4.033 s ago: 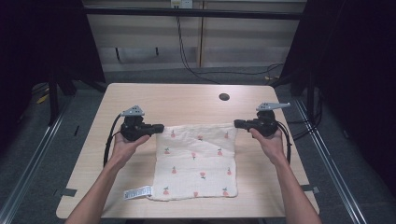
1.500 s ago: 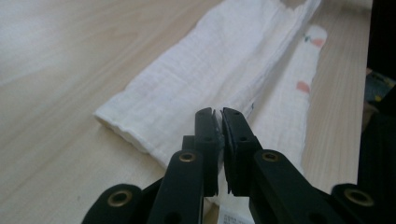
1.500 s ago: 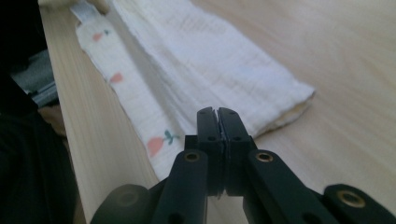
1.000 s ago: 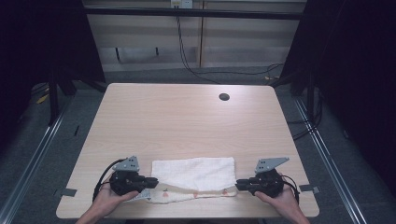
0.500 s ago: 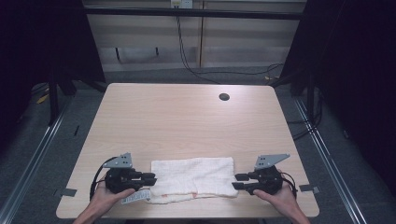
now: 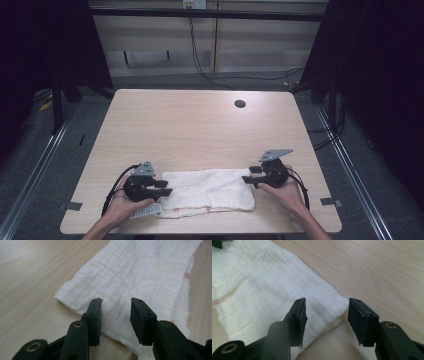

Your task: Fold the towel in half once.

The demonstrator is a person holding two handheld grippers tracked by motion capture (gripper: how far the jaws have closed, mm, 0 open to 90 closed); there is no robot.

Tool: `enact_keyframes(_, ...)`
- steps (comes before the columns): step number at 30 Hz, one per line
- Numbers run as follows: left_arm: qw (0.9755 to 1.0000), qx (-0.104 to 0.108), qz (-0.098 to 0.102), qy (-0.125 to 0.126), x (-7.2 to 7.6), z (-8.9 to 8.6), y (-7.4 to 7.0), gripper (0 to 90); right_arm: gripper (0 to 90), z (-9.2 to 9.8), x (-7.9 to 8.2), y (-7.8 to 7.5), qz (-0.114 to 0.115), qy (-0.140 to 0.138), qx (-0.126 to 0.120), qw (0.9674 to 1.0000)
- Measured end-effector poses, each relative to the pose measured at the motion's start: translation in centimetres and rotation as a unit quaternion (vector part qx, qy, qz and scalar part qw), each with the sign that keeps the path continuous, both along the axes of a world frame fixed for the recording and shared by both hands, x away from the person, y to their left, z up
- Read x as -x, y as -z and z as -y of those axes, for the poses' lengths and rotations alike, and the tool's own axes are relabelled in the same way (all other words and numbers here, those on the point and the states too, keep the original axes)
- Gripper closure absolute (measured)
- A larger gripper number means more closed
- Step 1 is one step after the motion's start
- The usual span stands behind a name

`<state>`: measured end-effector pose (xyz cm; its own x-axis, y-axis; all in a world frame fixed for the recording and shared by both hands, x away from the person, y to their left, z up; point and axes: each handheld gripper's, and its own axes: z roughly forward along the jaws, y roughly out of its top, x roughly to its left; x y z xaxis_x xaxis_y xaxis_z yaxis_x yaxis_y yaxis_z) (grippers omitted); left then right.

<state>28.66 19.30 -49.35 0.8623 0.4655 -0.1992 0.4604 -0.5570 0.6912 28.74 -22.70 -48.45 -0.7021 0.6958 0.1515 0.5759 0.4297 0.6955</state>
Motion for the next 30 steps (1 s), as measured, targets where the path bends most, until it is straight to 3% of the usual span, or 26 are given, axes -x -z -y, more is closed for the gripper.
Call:
enact_keyframes(2, 1.0, -0.004, 0.002, 0.002, 0.1, 0.2, 0.1, 60.5, 49.1, -0.3, -0.5, 0.4, -0.004, 0.006, -0.001, 1.0)
enact_keyframes(5, 0.9999, -0.008, 0.006, 0.005, 0.2, 0.3, 0.2, 60.4, 53.7, -0.7, -0.8, 1.0, -0.007, 0.004, 0.02, 0.9998)
enact_keyframes(8, 0.9997, -0.014, 0.015, 0.009, 0.3, 0.6, 0.2, 62.7, 69.2, -0.7, -0.6, 1.2, 0.001, 0.006, 0.034, 0.9994)
enact_keyframes(10, 0.9997, -0.016, 0.019, 0.008, 0.1, 0.9, 0.2, 70.5, 81.4, -0.5, -0.7, 1.1, -0.002, 0.011, 0.035, 0.9993)
enact_keyframes(12, 0.9993, -0.023, 0.03, 0.007, 0.2, 1.5, 0.2, 76.7, 85.5, -0.3, -0.7, 1.0, -0.003, 0.016, 0.033, 0.9993)
enact_keyframes(20, 0.999, -0.023, 0.025, 0.028, -0.7, 4.2, 0.3, 87.2, 86.4, 2.0, 0.2, 0.5, -0.001, 0.038, 0.034, 0.9987)
enact_keyframes(25, 0.9992, -0.005, 0.011, 0.039, -1.6, 6.2, 0.5, 87.6, 84.8, 3.8, 0.3, 0.6, 0.003, 0.06, 0.033, 0.9976)
enact_keyframes(27, 0.9989, -0.007, 0.005, 0.047, -1.8, 6.7, 0.3, 83.2, 80.4, 4.3, 0.4, 0.3, 0.006, 0.06, 0.02, 0.9979)
enact_keyframes(28, 0.9986, 0.002, 0.002, 0.054, -1.8, 6.8, 0.1, 79.2, 76.7, 4.3, 0.5, 0.0, 0.008, 0.065, 0.012, 0.9978)
enact_keyframes(30, 0.9985, 0.013, 0.013, 0.052, -1.7, 6.5, -0.5, 71.2, 70.4, 4.2, 0.9, -0.7, 0.017, 0.064, -0.002, 0.9978)
